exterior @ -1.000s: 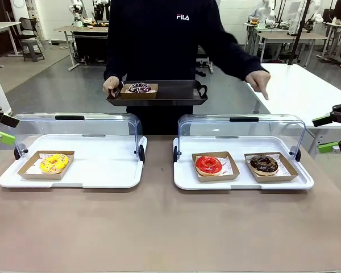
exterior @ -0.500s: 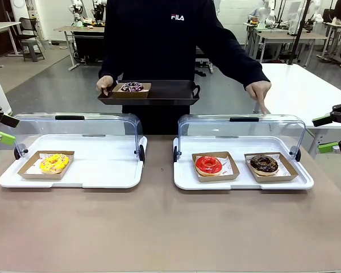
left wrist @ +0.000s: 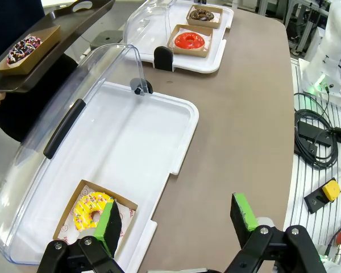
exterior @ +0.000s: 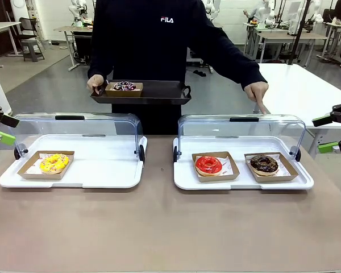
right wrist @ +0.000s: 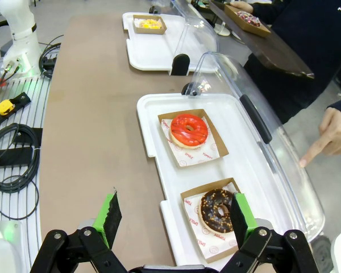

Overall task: Provide the desired donut to the person.
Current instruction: Pick up and lift the Paper togo box containing the Donut pointed at by the person.

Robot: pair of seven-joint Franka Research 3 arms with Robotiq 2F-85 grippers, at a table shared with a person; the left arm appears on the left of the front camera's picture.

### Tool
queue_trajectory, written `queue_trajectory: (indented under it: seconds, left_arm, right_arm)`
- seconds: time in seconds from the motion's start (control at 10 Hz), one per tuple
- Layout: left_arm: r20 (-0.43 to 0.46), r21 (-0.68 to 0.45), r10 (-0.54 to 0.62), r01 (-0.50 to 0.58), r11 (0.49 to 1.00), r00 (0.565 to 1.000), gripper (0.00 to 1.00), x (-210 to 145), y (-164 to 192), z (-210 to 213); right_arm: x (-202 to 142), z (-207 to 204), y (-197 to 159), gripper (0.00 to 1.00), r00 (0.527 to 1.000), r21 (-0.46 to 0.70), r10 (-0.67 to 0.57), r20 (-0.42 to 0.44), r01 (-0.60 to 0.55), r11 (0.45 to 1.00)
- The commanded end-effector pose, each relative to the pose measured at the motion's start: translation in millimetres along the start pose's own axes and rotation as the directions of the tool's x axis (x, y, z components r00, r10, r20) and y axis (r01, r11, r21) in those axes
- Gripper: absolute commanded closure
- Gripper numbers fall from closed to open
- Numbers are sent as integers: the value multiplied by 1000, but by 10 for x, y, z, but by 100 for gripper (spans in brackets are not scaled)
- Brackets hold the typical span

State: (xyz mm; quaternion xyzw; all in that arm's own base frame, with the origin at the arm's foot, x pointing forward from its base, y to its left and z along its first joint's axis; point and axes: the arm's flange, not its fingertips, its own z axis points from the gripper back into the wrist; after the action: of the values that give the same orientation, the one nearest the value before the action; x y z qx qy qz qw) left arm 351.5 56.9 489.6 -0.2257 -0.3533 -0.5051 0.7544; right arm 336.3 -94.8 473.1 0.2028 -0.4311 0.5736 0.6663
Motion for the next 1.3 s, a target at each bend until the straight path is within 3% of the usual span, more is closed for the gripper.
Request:
queue_trajectory:
  seconds: [0.0,1.1,1.2]
  left_arm:
    - [0,3,7,-7,1000,1000,0,-18,9,0]
    - [0,3,7,-7,1000,1000,0,-18,9,0]
    - [0,3,7,-7,1000,1000,0,-18,9,0]
  right_arm:
    - [-3,-30,-13,0,1000,-6,1,30,-1,1000]
    - [-3,-30,-13,0,1000,-6,1,30,-1,1000]
    - [0,0,0,0,1000,0,0,0,0,1000]
